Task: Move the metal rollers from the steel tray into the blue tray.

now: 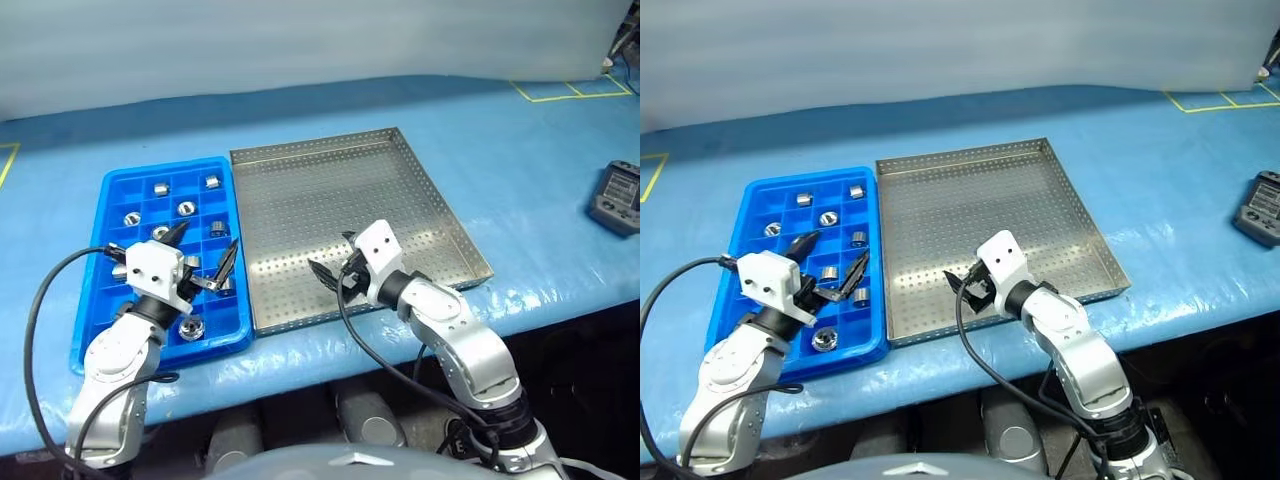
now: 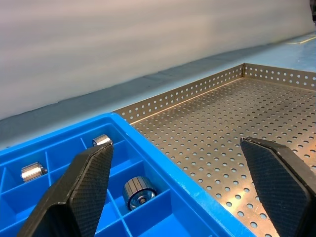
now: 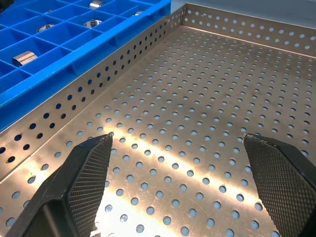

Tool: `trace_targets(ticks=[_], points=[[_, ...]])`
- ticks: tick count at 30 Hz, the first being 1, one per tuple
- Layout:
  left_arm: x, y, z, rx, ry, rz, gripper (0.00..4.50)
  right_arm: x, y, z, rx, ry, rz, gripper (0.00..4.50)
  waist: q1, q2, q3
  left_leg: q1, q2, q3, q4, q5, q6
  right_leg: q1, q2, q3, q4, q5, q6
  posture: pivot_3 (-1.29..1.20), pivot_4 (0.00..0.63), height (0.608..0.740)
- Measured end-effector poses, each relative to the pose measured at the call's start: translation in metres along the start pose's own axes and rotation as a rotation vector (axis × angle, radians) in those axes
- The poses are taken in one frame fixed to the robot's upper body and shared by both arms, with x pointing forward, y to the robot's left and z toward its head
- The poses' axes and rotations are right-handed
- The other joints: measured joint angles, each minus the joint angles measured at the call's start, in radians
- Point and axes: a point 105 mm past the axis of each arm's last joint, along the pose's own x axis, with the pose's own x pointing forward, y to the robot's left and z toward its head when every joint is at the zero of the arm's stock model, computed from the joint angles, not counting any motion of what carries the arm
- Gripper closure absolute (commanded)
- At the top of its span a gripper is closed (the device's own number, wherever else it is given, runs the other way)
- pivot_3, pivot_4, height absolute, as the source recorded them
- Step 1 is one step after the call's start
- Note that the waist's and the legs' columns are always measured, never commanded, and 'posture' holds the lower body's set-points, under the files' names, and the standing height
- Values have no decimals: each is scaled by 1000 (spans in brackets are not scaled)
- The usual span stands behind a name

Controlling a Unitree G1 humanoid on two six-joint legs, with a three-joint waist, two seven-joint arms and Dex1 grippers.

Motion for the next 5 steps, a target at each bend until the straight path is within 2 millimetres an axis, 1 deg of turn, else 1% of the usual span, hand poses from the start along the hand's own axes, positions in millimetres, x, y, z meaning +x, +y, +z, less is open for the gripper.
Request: trace_targets(ticks=[5], points=[[-1,0,-2,-2,8,3,0,0,2,-1,-4,5,7,36,-26,0,0,1,0,0,0,0,0,1,0,0,0,0,0,-214,150,740]])
